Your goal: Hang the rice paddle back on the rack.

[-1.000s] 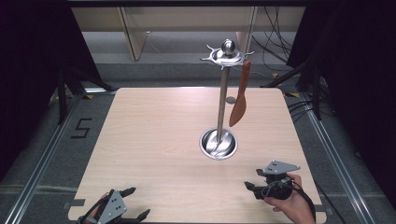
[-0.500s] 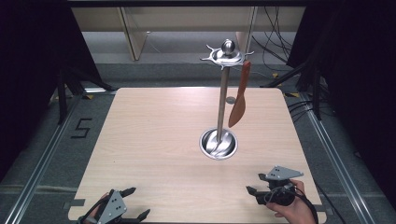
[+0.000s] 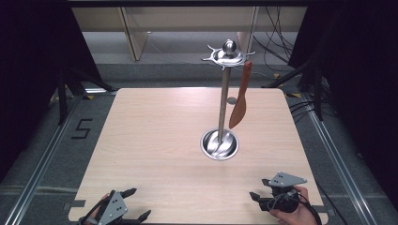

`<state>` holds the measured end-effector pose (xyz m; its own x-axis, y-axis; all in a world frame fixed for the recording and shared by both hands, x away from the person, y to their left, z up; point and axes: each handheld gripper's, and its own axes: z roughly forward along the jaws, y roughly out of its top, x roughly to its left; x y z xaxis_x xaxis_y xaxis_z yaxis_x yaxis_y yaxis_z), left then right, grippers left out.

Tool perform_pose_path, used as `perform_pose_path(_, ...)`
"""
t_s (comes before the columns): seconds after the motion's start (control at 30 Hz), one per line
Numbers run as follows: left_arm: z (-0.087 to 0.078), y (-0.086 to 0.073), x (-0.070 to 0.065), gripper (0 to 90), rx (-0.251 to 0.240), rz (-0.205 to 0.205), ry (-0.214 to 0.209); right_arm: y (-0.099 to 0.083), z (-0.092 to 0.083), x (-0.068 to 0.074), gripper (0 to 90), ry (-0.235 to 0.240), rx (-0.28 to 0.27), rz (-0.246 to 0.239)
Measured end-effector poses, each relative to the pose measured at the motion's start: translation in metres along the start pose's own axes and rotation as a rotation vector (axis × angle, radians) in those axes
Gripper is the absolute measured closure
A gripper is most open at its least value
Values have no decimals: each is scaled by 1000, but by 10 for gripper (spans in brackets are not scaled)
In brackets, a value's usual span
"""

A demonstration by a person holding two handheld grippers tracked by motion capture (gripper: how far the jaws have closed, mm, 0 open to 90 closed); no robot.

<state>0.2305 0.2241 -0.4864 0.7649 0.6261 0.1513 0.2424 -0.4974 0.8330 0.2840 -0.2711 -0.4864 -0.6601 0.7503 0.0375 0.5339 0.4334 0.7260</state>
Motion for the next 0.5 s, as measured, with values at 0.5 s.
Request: perform_pose_path(0.5, 2, -1, -2, 176, -15, -30, 5, -3, -6, -4, 315, -11, -15, 28)
